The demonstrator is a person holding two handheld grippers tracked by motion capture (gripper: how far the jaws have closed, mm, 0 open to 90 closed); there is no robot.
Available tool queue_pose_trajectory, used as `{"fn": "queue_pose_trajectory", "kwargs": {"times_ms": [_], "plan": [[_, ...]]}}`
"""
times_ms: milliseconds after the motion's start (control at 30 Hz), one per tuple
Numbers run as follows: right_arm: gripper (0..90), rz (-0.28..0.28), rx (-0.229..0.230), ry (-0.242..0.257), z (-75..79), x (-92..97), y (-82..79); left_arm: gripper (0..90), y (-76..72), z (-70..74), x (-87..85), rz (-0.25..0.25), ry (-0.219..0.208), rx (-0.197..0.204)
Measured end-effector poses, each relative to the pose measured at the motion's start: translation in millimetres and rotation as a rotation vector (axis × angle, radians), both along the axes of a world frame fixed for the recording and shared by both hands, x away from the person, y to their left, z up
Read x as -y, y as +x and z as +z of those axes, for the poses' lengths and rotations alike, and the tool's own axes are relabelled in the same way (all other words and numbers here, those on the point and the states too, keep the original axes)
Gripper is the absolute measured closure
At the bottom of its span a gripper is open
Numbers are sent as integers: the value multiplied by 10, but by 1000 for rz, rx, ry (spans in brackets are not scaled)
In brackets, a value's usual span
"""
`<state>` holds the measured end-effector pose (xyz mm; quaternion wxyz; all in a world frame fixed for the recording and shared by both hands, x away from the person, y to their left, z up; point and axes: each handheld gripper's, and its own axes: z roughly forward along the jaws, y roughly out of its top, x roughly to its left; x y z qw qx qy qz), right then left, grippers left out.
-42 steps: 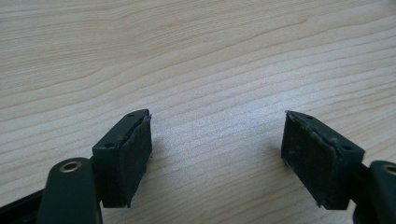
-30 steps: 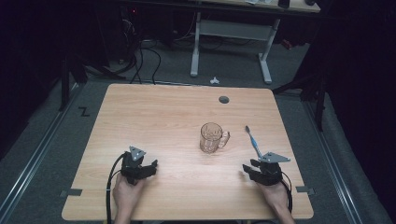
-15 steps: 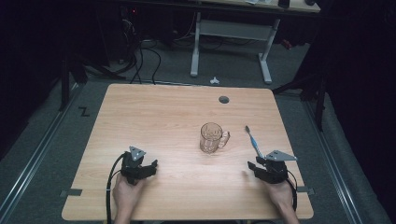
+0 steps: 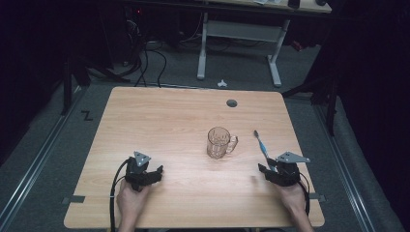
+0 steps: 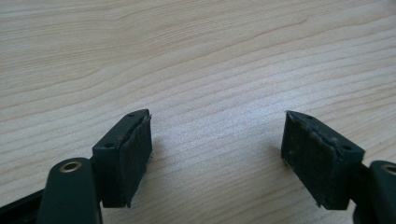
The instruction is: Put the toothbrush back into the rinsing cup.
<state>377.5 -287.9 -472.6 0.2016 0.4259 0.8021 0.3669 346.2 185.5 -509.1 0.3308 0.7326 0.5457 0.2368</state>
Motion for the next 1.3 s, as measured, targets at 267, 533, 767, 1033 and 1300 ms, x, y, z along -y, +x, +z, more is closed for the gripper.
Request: {"fn": "queue_pose_trajectory", "kwargs": {"times_ms": [267,533,767,1033,1300], "plan": [[566,-7,-7,2,49,34,72,251,0,0,0,0,0,0],[580,-18,-6,12,41,57,104,251,0,0,0,0,-1,0],[580,-30,-13,8,58,85,142,251,0,0,1,1,-1,1],[583,-39,-17,7,156,92,212,251,0,0,0,0,-1,0],[585,-40,-25,-36,242,52,305,251,0,0,0,0,-1,0]]}}
